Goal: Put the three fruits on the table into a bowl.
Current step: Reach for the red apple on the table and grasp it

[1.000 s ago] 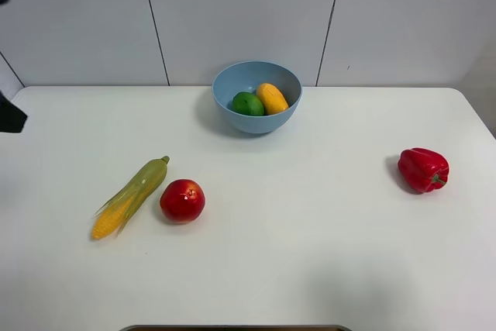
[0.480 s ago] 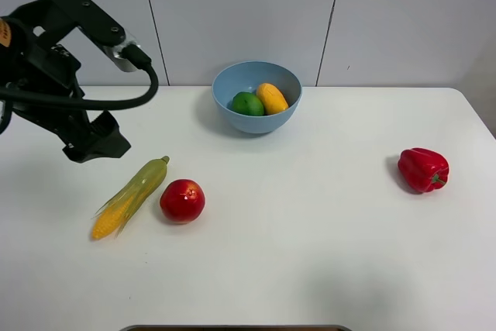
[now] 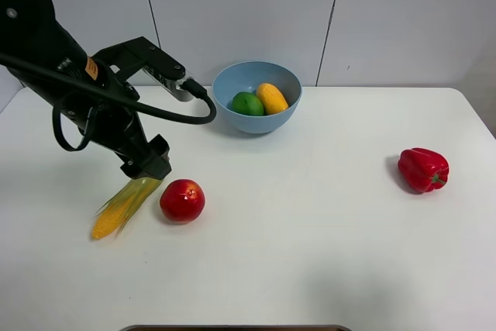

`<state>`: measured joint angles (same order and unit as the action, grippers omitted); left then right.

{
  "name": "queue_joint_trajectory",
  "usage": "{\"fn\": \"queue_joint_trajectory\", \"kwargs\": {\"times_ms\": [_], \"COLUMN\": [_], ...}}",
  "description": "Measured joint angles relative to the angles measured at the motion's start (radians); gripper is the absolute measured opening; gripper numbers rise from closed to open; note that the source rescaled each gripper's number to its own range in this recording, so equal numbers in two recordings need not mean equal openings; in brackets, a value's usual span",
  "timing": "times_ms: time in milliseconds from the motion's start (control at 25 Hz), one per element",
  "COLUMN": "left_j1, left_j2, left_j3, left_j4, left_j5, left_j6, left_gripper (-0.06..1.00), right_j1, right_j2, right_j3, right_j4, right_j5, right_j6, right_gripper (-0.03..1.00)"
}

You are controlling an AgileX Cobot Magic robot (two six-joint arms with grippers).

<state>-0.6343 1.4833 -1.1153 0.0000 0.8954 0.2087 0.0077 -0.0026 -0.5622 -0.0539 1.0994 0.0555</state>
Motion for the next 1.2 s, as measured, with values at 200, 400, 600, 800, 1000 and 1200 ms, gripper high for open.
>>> {"fn": "queue_joint_trajectory", "kwargs": {"times_ms": [200,400,600,800,1000,1200], "left_j1": [0.0,0.0,0.0,0.0,0.0,0.0], "left_j2": [0.067,0.108,0.162,0.215,0.25,0.254], "left_j3": [-0.001,-0.001,-0.001,-0.001,0.002,0.061], "left_j4": [0.0,-0.054,-0.074,-0.08,-0.099,-0.102], "left_j5": [-0.034,-0.043,-0.057,-0.106,-0.139,-0.188], "left_j6": [-0.081,-0.134,-0.141,-0.148,-0.178,-0.185], "left_gripper": [1.0,1.0,1.0,1.0,1.0,1.0], "right_j1": [0.0,0.0,0.0,0.0,0.0,0.0], "right_j2": [0.0,0.0,0.0,0.0,0.0,0.0], "right_j3": [0.0,0.0,0.0,0.0,0.0,0.0], "right_j4": [0.0,0.0,0.0,0.0,0.0,0.0], "right_j5": [0.0,0.0,0.0,0.0,0.0,0.0], "right_j6": [0.0,0.0,0.0,0.0,0.0,0.0], "right_gripper": [0.98,0.98,0.98,0.98,0.98,0.98]}}
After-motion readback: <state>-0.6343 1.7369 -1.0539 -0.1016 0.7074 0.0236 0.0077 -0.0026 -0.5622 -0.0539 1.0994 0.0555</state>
